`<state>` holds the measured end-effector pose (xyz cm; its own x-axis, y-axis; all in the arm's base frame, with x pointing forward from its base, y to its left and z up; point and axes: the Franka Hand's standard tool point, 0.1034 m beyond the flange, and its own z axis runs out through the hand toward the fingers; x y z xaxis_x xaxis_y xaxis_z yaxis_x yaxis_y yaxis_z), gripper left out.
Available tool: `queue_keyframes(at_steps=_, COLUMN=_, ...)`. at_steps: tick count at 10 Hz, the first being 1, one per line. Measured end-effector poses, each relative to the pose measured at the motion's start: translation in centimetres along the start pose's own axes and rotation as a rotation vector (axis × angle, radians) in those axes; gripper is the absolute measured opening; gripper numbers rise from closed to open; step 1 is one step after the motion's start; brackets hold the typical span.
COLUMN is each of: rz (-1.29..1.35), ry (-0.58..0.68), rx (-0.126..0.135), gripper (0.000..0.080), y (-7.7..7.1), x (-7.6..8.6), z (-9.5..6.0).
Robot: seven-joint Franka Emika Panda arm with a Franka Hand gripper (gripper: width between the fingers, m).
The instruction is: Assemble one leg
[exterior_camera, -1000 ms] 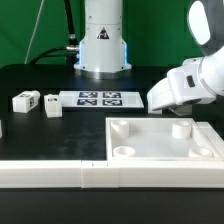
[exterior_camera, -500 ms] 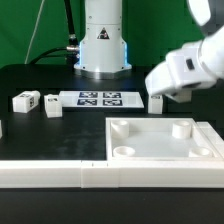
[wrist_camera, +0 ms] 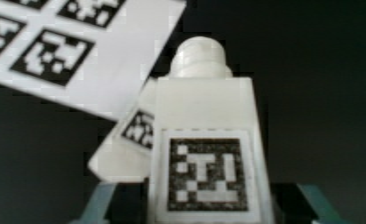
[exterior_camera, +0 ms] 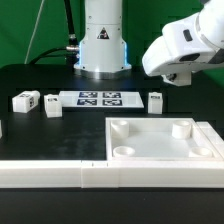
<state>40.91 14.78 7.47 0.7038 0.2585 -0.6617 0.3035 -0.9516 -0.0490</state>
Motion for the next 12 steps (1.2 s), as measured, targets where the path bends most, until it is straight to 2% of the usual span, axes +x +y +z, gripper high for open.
queue_keyframes(at_steps=2, rz=0.006, ry=0.161, rx=-0.007, gripper=0.0291, y=0.3, x=0.0, z=-0.1)
queue_keyframes(at_steps=3, rz=-0.017, ry=0.274, rx=-0.005, gripper=0.0291, y=1.6, x=1.2, z=-1.0)
queue_keyframes(at_steps=4, rz=-0.001, ry=0.362, rx=-0.004, gripper=0.0291, y=2.7, x=1.2, z=-1.8)
queue_keyframes(at_steps=5, rz=0.013, ry=0.443, rx=-0.001, gripper=0.0291, y=4.4, x=0.4, z=-2.8)
queue_keyframes(at_steps=6, rz=0.057, ry=0.493, rx=0.016, gripper=0.0291, y=6.2, x=-0.7, z=-3.4)
queue_keyframes(at_steps=8, rz=0.056, ry=0.705, rx=-0.008, gripper=0.0291, y=6.3, x=0.1, z=-3.6)
queue_keyframes(at_steps=10, rz=0.053, ry=0.854, rx=-0.027, gripper=0.0291, y=6.5, x=0.1, z=-3.6)
queue_keyframes(at_steps=12, rz=0.023, ry=1.065, rx=-0.062, gripper=0.0291, y=6.4, x=1.2, z=-5.0)
